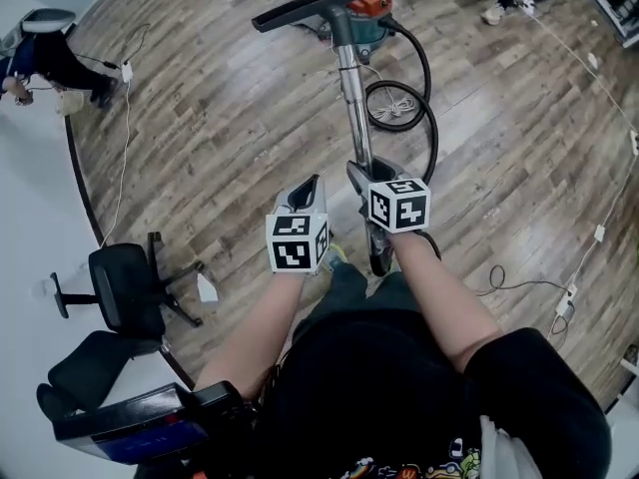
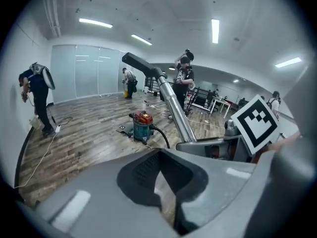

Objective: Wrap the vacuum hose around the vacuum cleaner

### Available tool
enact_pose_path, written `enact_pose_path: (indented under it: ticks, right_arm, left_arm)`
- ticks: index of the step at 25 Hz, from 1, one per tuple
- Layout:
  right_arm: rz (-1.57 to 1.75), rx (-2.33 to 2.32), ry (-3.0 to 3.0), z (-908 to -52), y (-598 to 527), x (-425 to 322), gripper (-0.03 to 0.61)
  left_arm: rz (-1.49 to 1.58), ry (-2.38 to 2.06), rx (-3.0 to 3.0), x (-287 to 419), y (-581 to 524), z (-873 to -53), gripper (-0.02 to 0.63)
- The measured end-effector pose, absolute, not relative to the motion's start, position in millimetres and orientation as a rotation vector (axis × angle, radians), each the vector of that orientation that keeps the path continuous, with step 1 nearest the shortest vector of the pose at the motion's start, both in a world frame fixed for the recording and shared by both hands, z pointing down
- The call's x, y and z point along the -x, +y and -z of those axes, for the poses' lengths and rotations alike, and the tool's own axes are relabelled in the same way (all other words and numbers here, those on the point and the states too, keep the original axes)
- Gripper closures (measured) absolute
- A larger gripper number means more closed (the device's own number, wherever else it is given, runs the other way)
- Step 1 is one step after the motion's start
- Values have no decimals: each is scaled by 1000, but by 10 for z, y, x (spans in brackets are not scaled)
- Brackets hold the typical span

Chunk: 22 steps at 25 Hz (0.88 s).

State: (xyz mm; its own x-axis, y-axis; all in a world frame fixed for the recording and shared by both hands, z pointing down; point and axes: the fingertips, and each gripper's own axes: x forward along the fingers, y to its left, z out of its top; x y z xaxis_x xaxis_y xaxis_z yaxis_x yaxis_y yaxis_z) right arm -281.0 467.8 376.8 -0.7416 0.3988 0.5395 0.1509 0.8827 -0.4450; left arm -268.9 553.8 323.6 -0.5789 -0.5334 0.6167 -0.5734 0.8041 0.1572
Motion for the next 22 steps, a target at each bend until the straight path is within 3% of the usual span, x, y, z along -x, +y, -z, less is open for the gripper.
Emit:
enact_pose_path:
  ticks: [9,22]
  right_arm:
    - [-650,221,-2434,-3702,4633,3701,391]
    - [-910,-65,-2369,-3994,3408,5060,391]
  left_arm:
    - [-87,-2293,-940,3644,5198,-3271,612]
    - [-255,-2182,-1064,5026,4137,-3363,612]
